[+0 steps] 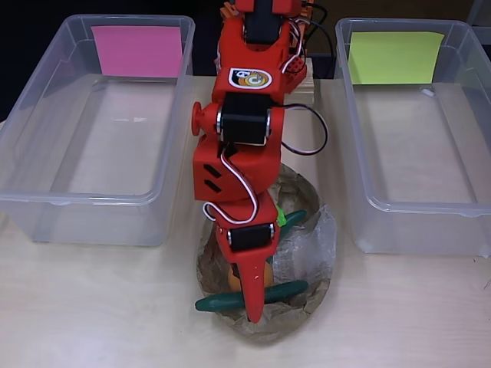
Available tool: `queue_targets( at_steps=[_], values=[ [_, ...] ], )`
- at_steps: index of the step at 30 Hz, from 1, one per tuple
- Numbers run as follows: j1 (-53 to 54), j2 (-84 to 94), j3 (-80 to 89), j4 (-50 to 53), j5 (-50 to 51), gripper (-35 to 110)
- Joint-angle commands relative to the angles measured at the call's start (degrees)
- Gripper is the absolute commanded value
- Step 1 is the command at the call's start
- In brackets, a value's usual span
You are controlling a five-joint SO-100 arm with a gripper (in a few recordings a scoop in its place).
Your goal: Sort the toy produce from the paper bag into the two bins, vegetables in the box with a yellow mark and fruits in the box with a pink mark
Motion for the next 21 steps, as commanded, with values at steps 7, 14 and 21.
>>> queue_targets(
  at_steps=[7, 14, 21],
  values=[
    [0.97, -8.35, -12.22, 1.67, -1.41, 29],
    [1.49, -14.5, -18.9, 1.49, 0.44, 17],
    [1.76, -13.54, -19.78, 2.2, 1.23, 2]
  ],
)
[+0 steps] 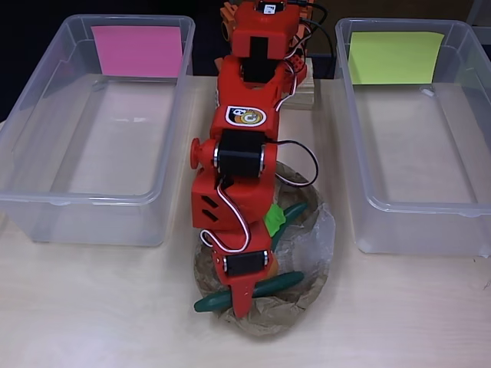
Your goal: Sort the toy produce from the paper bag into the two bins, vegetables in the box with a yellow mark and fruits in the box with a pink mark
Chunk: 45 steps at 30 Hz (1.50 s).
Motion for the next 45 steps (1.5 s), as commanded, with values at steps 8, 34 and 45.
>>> queue_targets(
  at_steps=[8, 34, 45],
  values=[
    [0.7, 6.24, -1.05, 2.99, -0.79, 5],
    [1.05, 2.29, -8.09, 2.81, -1.67, 4],
    [-0.79, 14.59, -5.8, 9.32, 5.89, 4]
  ],
)
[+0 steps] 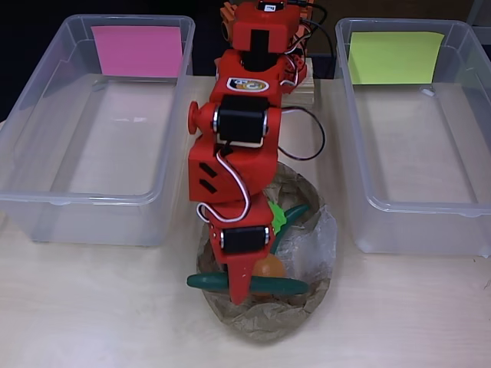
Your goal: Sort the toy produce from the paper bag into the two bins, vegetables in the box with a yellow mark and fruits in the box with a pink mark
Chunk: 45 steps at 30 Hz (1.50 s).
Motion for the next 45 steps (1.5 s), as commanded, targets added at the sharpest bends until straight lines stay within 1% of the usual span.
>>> queue_targets(
  at_steps=[1, 11, 16, 19, 23, 27, 32, 35, 38, 40, 45],
  values=[
    [-0.88, 11.78, 3.34, 3.43, 4.57, 5],
    [-7.82, 39.37, 29.36, 7.91, 26.19, 5],
    [-14.41, 52.73, 44.38, 9.84, 41.13, 6],
    [-20.92, 62.31, 54.58, 10.02, 53.09, 6],
    [-32.87, 75.5, 69.87, 8.0, 74.36, 7],
    [-46.93, 78.13, 74.88, 8.44, 96.06, 9],
    [-64.95, 79.54, 83.58, 2.29, 125.6, 9],
    [-72.42, 77.43, 87.71, -2.37, 137.72, 9],
    [-78.22, 75.32, 92.72, -8.61, 147.04, 10],
    [-81.21, 73.65, 96.77, -13.27, 151.52, 12],
    [-85.08, 71.28, 105.12, -21.62, 158.47, 14]
  ],
)
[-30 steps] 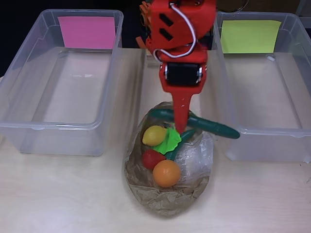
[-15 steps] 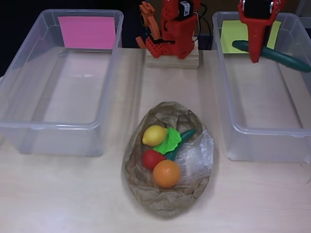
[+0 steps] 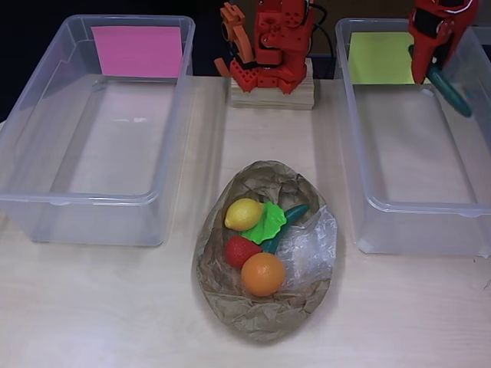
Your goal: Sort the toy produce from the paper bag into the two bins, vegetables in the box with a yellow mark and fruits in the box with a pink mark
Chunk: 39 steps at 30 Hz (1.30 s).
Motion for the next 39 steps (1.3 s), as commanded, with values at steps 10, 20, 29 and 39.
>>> queue_targets(
  at_steps=[10, 20, 29, 39],
  values=[
    [-3.96, -2.02, 11.78, -13.62, 8.44, 36],
    [1.85, -1.67, 0.18, -4.92, -13.45, 46],
    [15.73, -3.52, -21.53, 1.67, -59.77, 54],
    [38.94, -4.83, -31.29, -3.69, -108.63, 49]
  ],
)
